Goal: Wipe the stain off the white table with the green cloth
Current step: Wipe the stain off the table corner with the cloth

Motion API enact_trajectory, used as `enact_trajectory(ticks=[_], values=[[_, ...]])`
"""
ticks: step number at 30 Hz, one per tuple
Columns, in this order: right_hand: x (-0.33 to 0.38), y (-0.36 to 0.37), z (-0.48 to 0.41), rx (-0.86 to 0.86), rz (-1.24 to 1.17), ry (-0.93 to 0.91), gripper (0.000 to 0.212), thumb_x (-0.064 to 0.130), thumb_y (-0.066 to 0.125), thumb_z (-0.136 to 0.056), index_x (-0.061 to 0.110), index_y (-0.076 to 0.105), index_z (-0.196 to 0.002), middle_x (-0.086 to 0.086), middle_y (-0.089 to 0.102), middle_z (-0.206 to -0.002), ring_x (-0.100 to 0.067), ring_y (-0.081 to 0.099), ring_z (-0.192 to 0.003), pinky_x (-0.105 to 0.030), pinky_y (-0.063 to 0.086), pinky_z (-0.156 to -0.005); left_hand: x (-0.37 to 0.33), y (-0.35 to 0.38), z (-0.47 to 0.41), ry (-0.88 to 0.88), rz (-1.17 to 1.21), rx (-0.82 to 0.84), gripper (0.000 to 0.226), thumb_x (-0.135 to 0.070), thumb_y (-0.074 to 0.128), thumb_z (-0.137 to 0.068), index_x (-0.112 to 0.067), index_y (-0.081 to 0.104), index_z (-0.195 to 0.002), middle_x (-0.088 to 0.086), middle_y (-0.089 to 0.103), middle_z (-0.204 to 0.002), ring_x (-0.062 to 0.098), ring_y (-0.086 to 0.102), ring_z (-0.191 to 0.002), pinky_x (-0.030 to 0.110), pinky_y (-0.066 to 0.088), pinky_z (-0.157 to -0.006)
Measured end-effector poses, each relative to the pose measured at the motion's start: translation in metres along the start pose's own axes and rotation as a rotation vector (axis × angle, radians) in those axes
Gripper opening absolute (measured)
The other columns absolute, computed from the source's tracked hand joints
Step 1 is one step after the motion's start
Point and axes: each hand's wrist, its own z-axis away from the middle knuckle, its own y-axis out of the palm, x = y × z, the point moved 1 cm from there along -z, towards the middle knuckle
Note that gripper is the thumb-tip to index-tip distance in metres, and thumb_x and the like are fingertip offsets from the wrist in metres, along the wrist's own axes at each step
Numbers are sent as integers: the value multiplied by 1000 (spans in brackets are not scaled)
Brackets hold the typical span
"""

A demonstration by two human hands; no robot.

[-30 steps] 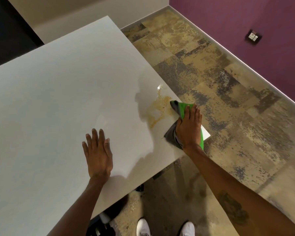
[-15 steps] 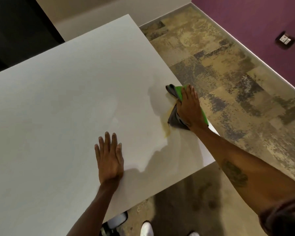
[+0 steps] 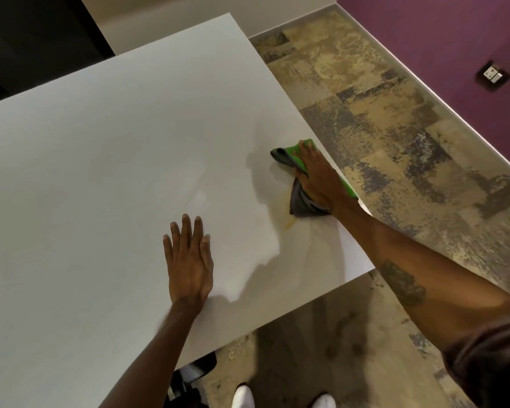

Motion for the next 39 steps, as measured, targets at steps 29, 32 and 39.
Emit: enact_trajectory(ticks=[29, 32, 39], values=[[149, 85, 170, 270, 40, -432, 51, 22, 41, -104, 10, 27, -152, -6, 22, -161, -18, 8, -151, -23, -3, -123, 18, -2, 7, 158, -12, -80, 50, -16, 20, -110, -5, 27, -157, 16, 18, -167, 36, 8, -156, 49, 3, -128], [153, 87, 184, 266, 27, -437, 52, 23, 42, -104, 10, 26, -152, -5, 24, -161, -16, 9, -151, -18, -6, -121, 20, -3, 5, 179, 59, -69, 49, -16, 18, -110, -2, 34, -155, 18, 23, -165, 38, 13, -156, 50, 5, -128], [160, 90, 212, 353, 24, -541, 47, 18, 46, -99, 14, 42, -146, -7, 33, -158, -24, 16, -151, -42, 14, -124, 28, -5, 7, 124, 395, -53, 49, -28, 22, -111, -8, 40, -153, 8, 30, -164, 24, 10, -157, 41, 0, -129]])
